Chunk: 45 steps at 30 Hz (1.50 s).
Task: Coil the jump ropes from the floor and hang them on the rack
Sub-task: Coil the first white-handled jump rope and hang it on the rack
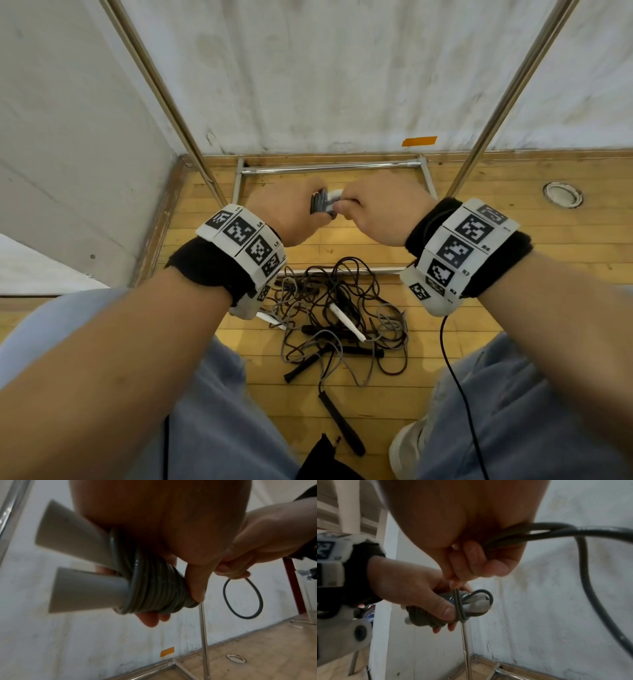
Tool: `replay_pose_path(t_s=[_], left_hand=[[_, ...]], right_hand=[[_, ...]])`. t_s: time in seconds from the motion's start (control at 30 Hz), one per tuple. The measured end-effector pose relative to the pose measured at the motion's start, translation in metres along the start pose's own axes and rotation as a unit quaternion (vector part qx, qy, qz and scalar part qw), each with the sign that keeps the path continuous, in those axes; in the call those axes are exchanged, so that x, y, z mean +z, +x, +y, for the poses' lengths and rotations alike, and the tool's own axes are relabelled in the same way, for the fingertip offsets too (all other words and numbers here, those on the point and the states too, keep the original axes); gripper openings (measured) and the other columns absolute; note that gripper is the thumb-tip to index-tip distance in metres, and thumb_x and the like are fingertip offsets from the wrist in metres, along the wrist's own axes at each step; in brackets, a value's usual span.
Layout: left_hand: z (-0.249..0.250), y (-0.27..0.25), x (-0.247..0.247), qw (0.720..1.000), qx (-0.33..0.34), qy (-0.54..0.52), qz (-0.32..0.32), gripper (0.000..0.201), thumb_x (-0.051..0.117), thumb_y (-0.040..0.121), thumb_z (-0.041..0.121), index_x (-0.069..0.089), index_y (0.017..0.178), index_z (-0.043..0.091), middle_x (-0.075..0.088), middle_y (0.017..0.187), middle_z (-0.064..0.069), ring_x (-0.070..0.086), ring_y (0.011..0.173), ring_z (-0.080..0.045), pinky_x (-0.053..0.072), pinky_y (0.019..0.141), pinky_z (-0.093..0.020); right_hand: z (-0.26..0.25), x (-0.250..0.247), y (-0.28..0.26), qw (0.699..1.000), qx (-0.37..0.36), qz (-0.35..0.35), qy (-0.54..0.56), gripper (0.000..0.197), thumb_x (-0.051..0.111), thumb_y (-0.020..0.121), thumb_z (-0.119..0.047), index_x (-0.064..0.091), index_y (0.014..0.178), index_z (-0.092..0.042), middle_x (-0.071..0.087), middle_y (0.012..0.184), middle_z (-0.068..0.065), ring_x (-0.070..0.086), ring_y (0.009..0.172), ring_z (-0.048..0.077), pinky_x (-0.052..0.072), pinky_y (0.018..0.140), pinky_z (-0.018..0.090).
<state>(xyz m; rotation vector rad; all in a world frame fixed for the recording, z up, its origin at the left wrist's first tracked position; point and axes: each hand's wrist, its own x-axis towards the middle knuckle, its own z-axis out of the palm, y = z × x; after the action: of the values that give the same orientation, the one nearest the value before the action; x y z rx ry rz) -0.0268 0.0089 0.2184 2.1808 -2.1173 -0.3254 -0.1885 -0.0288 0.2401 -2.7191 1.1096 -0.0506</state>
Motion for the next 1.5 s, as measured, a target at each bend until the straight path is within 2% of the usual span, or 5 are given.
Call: replay_pose_path(t_s=[0.2,0.43,0.7,1.2,1.5], left_hand=[[0.009,-0.005,-0.005,0.994,0.089,-0.062,-0.027,0.045,0.060,0.083,0.054,0.050,0.125,0.043,0.066,0.100,0.009,0.060,0.090,-0.018,0.050,0.077,-0.036],[0.014,-0.009,-0.007,0.986,0.074,-0.141,0.046,0.031,0.059,0.079,0.063,0.061,0.089,0.034,0.054,0.062,0.012,0.052,0.060,-0.006,0.040,0.057,-0.030],[0.018,-0.015,-0.018,0.928,0.059,-0.355,0.101,0.025,0.067,0.074,0.049,0.068,0.096,0.036,0.066,0.071,0.003,0.063,0.066,-0.022,0.054,0.063,-0.047],[-0.010,0.003,-0.007,0.980,0.001,-0.133,0.147,0.040,0.058,0.086,0.052,0.054,0.119,0.030,0.053,0.083,0.015,0.051,0.074,-0.012,0.032,0.057,-0.027],[-0.003,0.007,0.006,0.995,0.000,-0.023,0.097,0.026,0.053,0.088,0.052,0.054,0.108,0.035,0.045,0.070,0.018,0.044,0.066,-0.012,0.022,0.048,-0.022]], right_hand=[[0.012,-0.002,0.003,0.987,0.050,0.104,0.112,0.034,0.046,0.094,-0.041,0.057,0.071,-0.020,0.047,0.061,-0.007,0.044,0.059,0.011,0.028,0.051,0.026],[0.021,-0.007,0.010,0.914,0.117,0.161,0.352,0.041,0.066,0.083,-0.041,0.059,0.064,-0.006,0.038,0.054,-0.001,0.034,0.039,0.004,0.026,0.039,0.010],[0.020,0.001,0.012,0.784,0.117,0.143,0.592,0.023,0.058,0.092,-0.024,0.066,0.072,-0.017,0.045,0.055,0.002,0.032,0.043,0.011,0.026,0.040,0.020],[-0.003,0.013,0.002,0.973,0.067,-0.022,0.221,0.020,0.041,0.099,-0.022,0.051,0.086,-0.012,0.045,0.065,-0.004,0.041,0.058,0.014,0.031,0.052,0.027],[-0.001,0.001,-0.002,0.998,0.034,-0.021,-0.043,0.017,0.041,0.097,-0.028,0.052,0.090,-0.017,0.049,0.075,-0.002,0.049,0.072,0.021,0.033,0.059,0.030]])
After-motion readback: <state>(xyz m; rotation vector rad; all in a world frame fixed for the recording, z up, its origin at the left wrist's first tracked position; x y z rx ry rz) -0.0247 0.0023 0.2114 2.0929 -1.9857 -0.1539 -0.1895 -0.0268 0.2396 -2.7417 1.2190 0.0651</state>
